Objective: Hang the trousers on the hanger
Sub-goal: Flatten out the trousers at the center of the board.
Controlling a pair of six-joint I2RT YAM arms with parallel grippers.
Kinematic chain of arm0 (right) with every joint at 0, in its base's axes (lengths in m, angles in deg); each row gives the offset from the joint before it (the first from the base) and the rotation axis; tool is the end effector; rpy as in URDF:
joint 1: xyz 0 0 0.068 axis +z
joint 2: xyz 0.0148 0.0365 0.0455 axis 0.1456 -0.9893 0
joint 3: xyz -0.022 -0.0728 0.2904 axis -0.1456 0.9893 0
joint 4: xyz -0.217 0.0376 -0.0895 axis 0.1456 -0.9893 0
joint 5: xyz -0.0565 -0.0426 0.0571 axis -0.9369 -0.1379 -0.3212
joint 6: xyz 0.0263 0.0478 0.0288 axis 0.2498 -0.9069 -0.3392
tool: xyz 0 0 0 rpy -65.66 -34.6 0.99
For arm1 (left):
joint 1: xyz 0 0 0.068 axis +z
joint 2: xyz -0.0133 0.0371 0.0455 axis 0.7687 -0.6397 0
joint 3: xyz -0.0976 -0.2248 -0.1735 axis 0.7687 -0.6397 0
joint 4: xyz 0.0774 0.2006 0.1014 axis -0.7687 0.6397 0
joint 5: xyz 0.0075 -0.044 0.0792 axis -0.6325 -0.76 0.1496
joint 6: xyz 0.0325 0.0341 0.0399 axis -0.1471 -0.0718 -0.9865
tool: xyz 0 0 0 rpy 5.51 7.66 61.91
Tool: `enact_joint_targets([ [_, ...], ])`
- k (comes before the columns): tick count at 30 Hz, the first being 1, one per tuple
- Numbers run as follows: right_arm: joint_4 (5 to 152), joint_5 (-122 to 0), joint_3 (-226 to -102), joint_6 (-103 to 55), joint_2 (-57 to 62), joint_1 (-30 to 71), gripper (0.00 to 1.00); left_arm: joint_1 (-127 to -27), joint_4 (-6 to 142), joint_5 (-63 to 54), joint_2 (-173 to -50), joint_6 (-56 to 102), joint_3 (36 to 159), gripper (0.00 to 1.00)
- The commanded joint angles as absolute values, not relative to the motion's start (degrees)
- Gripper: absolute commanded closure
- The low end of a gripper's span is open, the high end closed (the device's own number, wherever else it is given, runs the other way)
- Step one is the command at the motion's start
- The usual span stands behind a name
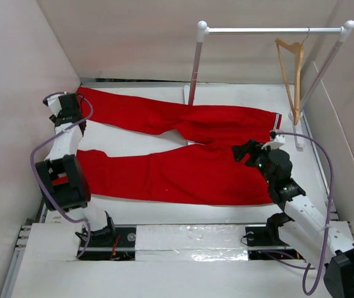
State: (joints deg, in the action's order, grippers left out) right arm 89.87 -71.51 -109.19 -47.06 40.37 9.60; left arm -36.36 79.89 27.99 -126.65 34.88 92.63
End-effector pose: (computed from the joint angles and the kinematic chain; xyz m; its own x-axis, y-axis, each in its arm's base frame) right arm 0.1441 0.0446 0.2602 -0.3026 0.4253 -0.8530 -0.1348 0.8668 0.4800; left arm 0.3304 0.1013 0.3133 -0.2606 -0.4359 -0.8614 -0.7148 0.6869 -0.1314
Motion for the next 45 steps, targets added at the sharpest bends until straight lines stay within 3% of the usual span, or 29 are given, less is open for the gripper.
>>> enact_joint_targets([
  [1,91.8,-70.7,-109.8,-45.2,40.7,11.4,0.17,-36.8,80.0,24.2,-131.3,33.2,98.6,0.58],
  [4,91.2,-71.4,-110.3,-44.4,41.8,13.4,0.17,-36.8,81.0,24.9,-132.2,33.0,99.8,0.49],
  [6,91.2,-71.6,-110.5,-43.9,42.4,14.9,0.18,-36.8,80.8,26.1,-130.6,33.0,97.5,0.49],
  [9,91.4,-71.2,-111.2,-43.2,42.9,16.5,0.41,-36.2,81.0,26.3,-125.9,35.4,91.8,0.59],
  [10,91.4,-70.8,-111.4,-42.9,42.9,17.4,0.7,-35.6,81.9,25.9,-124.0,37.6,90.3,0.67],
  [13,90.7,-70.2,-112.1,-41.7,42.9,19.0,0.89,-32.2,84.6,23.4,-121.9,39.6,86.3,0.86],
  [17,91.0,-69.8,-112.2,-41.4,42.9,19.6,0.88,-26.3,88.9,22.7,-120.6,41.1,82.0,0.86],
  [18,91.2,-69.5,-112.3,-41.2,42.7,20.1,0.86,-24.8,89.2,21.1,-120.1,41.2,79.6,0.82],
  [19,90.8,-68.5,-112.5,-41.0,42.7,20.1,0.84,-22.6,88.1,19.1,-119.0,40.8,78.2,0.69],
  [20,90.0,-67.6,-112.9,-40.5,42.9,20.1,0.83,-23.3,87.7,17.1,-118.5,40.2,76.9,0.67],
  [27,90.3,-67.5,-112.7,-40.7,43.7,20.1,0.76,-38.4,87.0,12.4,-120.9,45.3,75.7,0.72],
  [33,88.8,-71.3,-112.7,-40.6,45.9,20.1,0.71,-45.5,72.8,-0.7,-121.7,56.0,65.7,0.72],
  [45,89.0,-73.1,-112.7,-40.5,44.9,20.1,0.69,-56.4,64.8,-2.3,-126.2,63.4,67.9,0.71],
])
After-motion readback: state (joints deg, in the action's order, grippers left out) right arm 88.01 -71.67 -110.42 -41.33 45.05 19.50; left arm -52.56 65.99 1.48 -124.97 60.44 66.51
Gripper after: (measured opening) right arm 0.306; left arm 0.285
